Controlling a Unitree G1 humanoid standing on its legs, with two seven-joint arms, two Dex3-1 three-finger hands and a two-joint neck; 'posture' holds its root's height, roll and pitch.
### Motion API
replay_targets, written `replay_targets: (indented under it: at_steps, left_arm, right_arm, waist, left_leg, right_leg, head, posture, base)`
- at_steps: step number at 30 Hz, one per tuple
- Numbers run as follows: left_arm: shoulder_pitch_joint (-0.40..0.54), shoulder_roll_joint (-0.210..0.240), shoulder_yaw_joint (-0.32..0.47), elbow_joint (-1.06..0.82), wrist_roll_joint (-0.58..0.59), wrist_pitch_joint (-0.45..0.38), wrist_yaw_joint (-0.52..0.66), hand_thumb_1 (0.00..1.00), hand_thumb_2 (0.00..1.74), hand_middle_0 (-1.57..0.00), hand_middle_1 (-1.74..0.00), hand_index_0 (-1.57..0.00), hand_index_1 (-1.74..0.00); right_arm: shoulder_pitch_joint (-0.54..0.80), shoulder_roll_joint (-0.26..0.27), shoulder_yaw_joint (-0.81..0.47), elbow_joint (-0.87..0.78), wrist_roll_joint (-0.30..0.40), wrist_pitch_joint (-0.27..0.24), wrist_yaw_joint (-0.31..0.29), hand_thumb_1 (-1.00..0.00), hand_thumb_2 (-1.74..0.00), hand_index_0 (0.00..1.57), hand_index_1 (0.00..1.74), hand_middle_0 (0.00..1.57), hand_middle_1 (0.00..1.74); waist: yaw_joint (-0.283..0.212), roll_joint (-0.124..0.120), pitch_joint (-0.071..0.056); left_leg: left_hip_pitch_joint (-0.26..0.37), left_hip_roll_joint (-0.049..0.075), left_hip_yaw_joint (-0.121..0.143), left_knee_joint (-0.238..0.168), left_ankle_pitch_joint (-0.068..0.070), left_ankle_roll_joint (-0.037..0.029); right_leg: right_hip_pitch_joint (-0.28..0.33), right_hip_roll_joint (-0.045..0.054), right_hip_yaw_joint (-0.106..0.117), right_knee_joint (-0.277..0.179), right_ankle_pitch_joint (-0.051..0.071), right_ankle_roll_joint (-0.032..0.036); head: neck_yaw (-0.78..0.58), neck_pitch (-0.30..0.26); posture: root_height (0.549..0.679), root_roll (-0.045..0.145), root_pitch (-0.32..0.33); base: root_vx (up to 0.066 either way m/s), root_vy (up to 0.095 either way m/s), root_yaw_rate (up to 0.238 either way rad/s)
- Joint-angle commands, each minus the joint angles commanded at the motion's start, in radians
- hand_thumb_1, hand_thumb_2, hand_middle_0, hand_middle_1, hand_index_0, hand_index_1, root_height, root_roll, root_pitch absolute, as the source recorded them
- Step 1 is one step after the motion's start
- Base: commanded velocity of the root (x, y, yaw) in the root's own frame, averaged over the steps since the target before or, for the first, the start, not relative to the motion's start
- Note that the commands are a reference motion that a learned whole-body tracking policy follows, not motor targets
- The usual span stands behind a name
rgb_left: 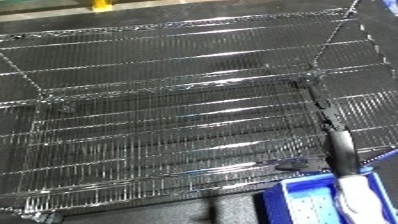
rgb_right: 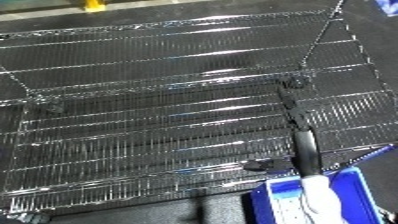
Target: Pick up the object and place it into the box
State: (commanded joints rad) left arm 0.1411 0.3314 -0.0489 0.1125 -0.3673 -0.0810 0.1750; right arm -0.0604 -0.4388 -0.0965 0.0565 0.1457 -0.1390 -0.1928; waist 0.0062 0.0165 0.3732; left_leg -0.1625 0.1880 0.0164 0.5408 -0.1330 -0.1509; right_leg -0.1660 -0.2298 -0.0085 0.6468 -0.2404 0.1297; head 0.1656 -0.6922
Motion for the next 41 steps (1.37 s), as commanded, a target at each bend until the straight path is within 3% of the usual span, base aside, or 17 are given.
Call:
replay_targets:
  at_steps: [9, 21, 34, 41]
  left_arm:
    - [0.007, -0.006, 0.020, -0.022, -0.009, -0.002, 0.006, 1.00, 1.74, -1.57, -1.74, -1.57, -1.74]
    - [0.005, -0.011, 0.021, -0.037, -0.002, -0.001, 0.014, 1.00, 1.74, -1.57, -1.74, -1.57, -1.74]
    - [0.007, -0.012, 0.024, -0.041, 0.002, -0.003, 0.016, 1.00, 1.74, -1.57, -1.74, -1.57, -1.74]
    - [0.015, -0.010, 0.033, -0.042, -0.002, -0.002, 0.014, 1.00, 1.74, -1.57, -1.74, -1.57, -1.74]
  right_arm:
    - [0.010, 0.008, 0.015, -0.024, 0.035, -0.003, 0.022, 0.00, 0.00, 0.00, 0.00, 0.00, 0.00]
    - [0.011, 0.018, 0.018, -0.034, 0.055, -0.008, 0.020, 0.00, 0.00, 0.00, 0.00, 0.00, 0.00]
    - [0.015, 0.010, 0.025, -0.040, 0.008, 0.001, 0.016, 0.00, 0.00, 0.00, 0.00, 0.00, 0.00]
    - [0.011, -0.037, 0.001, -0.038, -0.050, 0.017, 0.011, 0.00, 0.00, 0.00, 0.00, 0.00, 0.00]
  waist:
    - [0.011, -0.001, 0.003]
    - [0.018, -0.002, 0.006]
    - [0.021, -0.001, 0.010]
    - [0.014, -0.007, 0.011]
  left_leg:
    - [0.004, -0.002, -0.002, -0.008, -0.001, 0.0020]
    - [0.008, -0.004, -0.004, -0.012, -0.003, 0.0037]
    - [0.011, -0.004, -0.005, -0.012, -0.007, 0.0060]
    - [0.009, 0.000, -0.002, -0.011, -0.009, 0.0057]
  right_leg:
    - [-0.004, -0.0020, -0.003, 0.002, -0.003, 0.0027]
    - [-0.007, -0.0044, -0.005, 0.008, -0.008, 0.0054]
    - [-0.013, -0.0056, -0.004, 0.015, -0.014, 0.0082]
    - [-0.020, -0.0033, 0.001, 0.019, -0.014, 0.0072]
  head:
    - [-0.021, 0.057]
    - [-0.045, 0.057]
    - [-0.018, 0.059]
    - [0.099, 0.062]
  posture:
    - [0.645, 0.048, -0.180]
    - [0.645, 0.049, -0.173]
    - [0.644, 0.049, -0.170]
    - [0.644, 0.049, -0.168]
  base:
    - [0.023, 0.004, 0.002]
    - [0.017, -0.002, 0.008]
    - [0.013, -0.002, -0.004]
    - [0.013, -0.019, -0.029]
